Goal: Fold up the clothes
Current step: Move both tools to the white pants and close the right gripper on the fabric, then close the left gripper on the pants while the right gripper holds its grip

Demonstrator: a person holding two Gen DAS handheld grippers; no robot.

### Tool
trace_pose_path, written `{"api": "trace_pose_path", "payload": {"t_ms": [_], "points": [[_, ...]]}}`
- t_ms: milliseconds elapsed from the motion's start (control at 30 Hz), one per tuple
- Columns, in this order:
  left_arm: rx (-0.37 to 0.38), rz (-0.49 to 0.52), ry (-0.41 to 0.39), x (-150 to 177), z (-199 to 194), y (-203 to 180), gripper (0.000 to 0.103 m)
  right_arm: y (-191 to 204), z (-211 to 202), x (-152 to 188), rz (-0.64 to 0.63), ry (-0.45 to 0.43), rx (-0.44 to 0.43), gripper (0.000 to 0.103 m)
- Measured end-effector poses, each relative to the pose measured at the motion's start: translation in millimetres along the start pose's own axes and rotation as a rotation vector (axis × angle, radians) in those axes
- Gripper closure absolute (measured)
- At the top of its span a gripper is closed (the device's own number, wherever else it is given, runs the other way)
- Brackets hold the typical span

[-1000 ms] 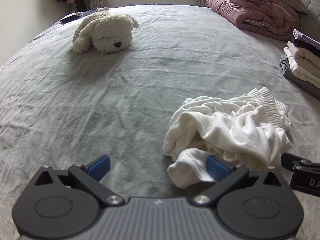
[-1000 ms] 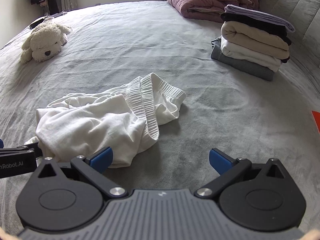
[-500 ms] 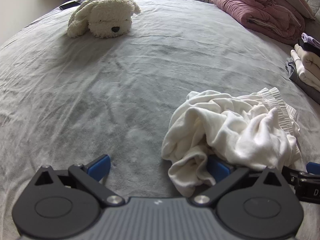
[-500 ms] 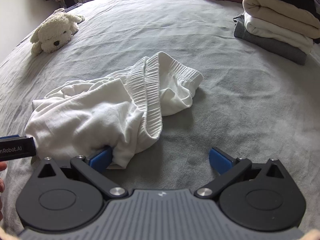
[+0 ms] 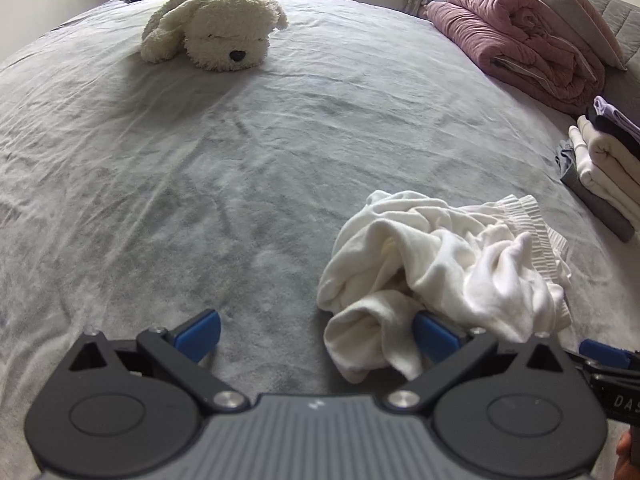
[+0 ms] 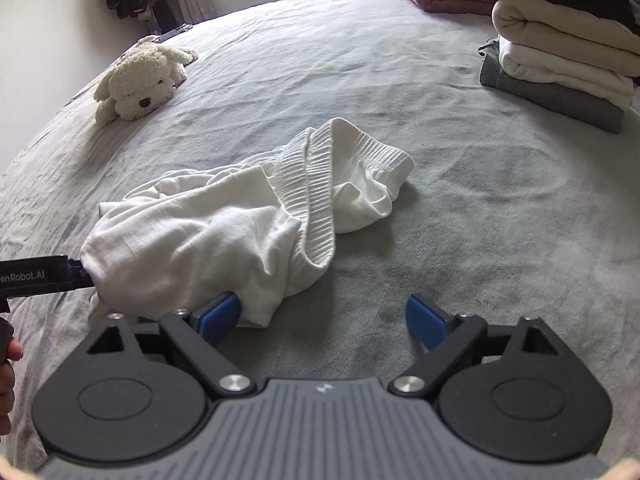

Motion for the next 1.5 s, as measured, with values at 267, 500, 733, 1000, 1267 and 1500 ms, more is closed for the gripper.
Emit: {"api": "trace_pose_path", "payload": {"t_ms": [267,500,733,1000,1267,1500], "points": [[0.067,0.063,-0.039,-6.9,-14.1,-17.2,0.001,3.3,-15.2,-15.9,0.070,-0.056,-0.068,0.038],[0.061,0.055,-0.023,-8.0,-15.1,-13.5,0.004,28.0,-25.7,-25.9,0.077,-0.072,-0.151,0.041],[0.028,0.026,-0.015,-8.1,-20.2,2.0,0.004,65.4,-27.3,-26.5,0.039,-0.061,-0.217,0.045],[0.013,0.019,-0.031,-9.6,-28.5,9.7,0.004,84.7,-21.8,-16.3,0.004,-0.037,-0.236,0.064],[0.003,0.040,-0.049,-10.2,-25.0,13.1,0.004,75.4,-27.2,-3.4,0.014,0.036,-0.280,0.097],[0.037,0.072,-0.078,-14.3,-24.6,1.0,0.004,39.2,-41.0,6.3,0.029,0.076,-0.242,0.097]]}}
Point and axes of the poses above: each gripper's, at about its wrist camera, not at the fingertips, and z roughly the way its jaws point, y to its left, x to its underside, the point moved 9 cm from there along z, roughly the way its jaws point, and after that the axes turned 14 degrees about x, right-handed, at the moved point
